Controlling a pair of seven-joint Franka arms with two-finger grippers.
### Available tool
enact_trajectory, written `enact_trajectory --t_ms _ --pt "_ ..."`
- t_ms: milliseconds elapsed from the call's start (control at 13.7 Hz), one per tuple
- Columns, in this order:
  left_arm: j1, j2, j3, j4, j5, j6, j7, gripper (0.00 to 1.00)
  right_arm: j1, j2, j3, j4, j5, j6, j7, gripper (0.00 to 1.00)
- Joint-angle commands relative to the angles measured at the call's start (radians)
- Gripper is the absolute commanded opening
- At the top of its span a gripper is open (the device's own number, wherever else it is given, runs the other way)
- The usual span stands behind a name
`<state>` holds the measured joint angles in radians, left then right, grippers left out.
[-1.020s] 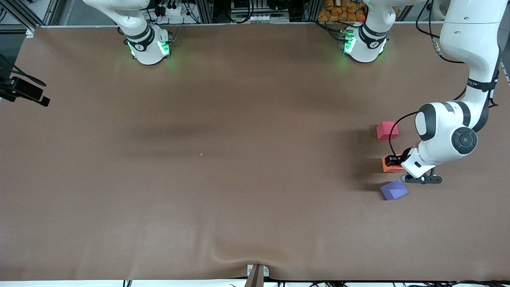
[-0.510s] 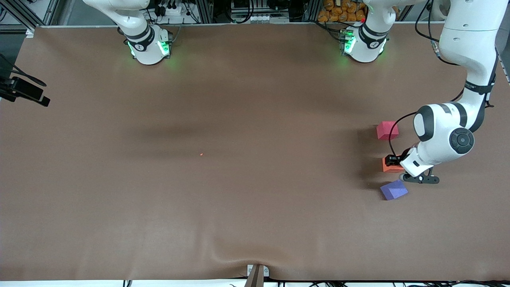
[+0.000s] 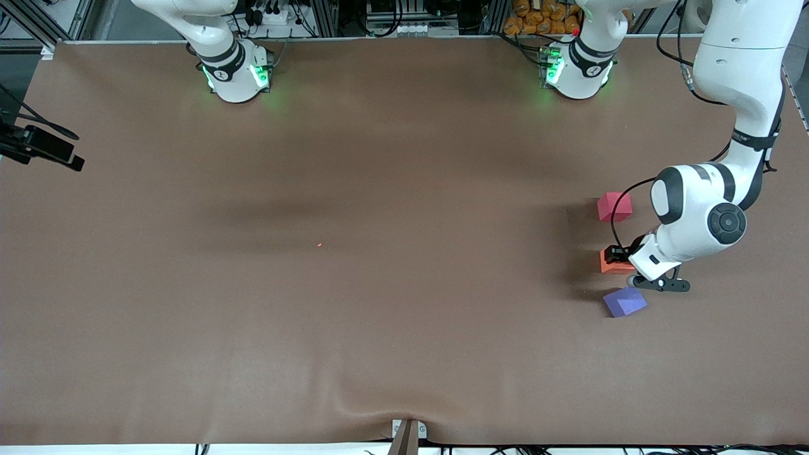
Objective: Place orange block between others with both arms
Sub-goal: 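Lower the orange cube between the pink and purple cubes, open the left gripper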
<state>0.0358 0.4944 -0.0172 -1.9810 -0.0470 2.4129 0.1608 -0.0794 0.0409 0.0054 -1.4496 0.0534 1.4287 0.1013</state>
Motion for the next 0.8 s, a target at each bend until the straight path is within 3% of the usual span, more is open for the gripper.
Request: enact_trajectory --t_ms 0,291,364,510,729 --pt "0.015 -0.008 -0.01 -0.018 -0.027 0.018 0.022 0.29 -0.002 0.011 0.008 0.023 -0.004 -0.01 -0.003 1.0" --pt "0.027 -0.004 -0.009 -0.016 -0.027 0.018 0.022 0.37 0.012 0.011 0.013 0.023 -0.01 -0.008 0.008 1.0" --pt "0.029 -0.003 -0.01 -0.016 -0.027 0.018 0.022 0.52 0.033 0.011 0.013 0.023 -0.032 -0.01 0.008 1.0" --pt "0.033 -0.003 -0.01 -0.015 -0.028 0.018 0.02 1.0 0.038 0.011 0.01 0.023 -0.05 -0.016 0.008 1.0" --pt "0.032 -0.003 -0.009 -0.007 -0.028 0.017 0.008 1.0 0.036 0.011 0.01 0.021 -0.05 -0.017 -0.003 1.0"
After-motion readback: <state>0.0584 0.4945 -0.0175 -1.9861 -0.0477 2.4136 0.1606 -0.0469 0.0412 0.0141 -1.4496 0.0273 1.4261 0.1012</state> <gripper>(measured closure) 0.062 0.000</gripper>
